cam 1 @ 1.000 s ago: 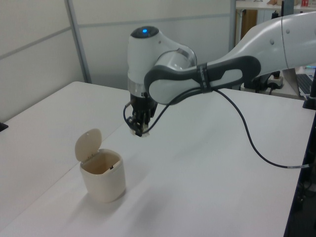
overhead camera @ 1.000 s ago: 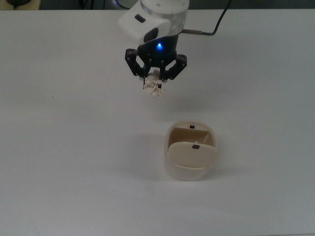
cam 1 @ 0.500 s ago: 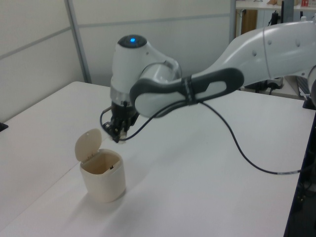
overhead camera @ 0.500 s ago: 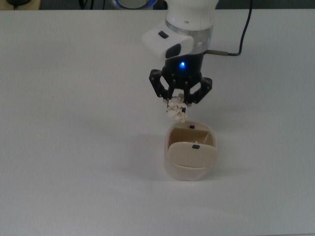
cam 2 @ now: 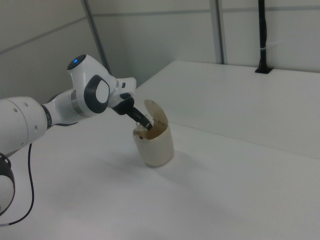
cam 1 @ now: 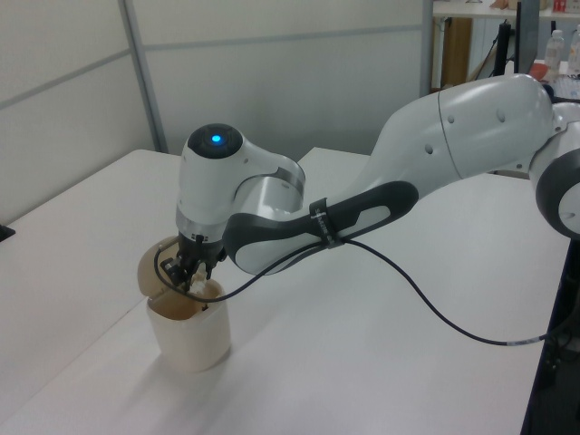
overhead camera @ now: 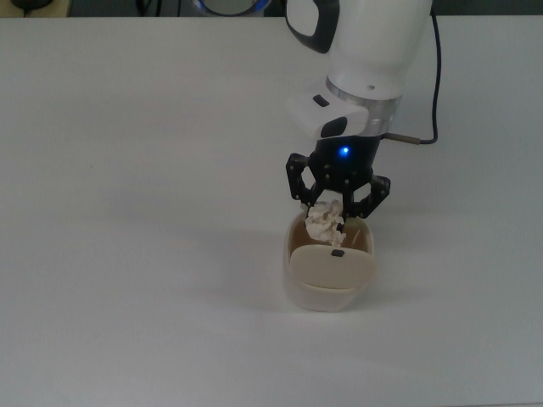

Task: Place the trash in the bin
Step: 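Open the gripper to drop the paper ball into the bin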

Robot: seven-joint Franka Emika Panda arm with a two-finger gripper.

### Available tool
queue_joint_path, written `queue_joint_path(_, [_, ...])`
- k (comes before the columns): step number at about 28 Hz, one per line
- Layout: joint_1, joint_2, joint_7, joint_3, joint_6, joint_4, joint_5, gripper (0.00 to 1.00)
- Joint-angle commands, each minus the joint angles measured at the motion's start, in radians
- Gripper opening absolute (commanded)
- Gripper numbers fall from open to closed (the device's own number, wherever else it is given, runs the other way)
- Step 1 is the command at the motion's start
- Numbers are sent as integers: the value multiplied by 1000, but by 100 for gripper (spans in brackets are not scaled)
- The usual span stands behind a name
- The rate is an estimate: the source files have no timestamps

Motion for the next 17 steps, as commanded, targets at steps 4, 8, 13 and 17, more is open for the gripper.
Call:
queue_joint_path(4, [9,23,40,-5,0,35,-33,100])
queue_joint_path(8, [9,20,37,-5,-2,37,-33,100])
queue_joint_path(13, [0,-36,-22,-5,-45,13,-1,100])
queue_joint_path(17, [-23,-60,-177,-11,-160,12,137,100])
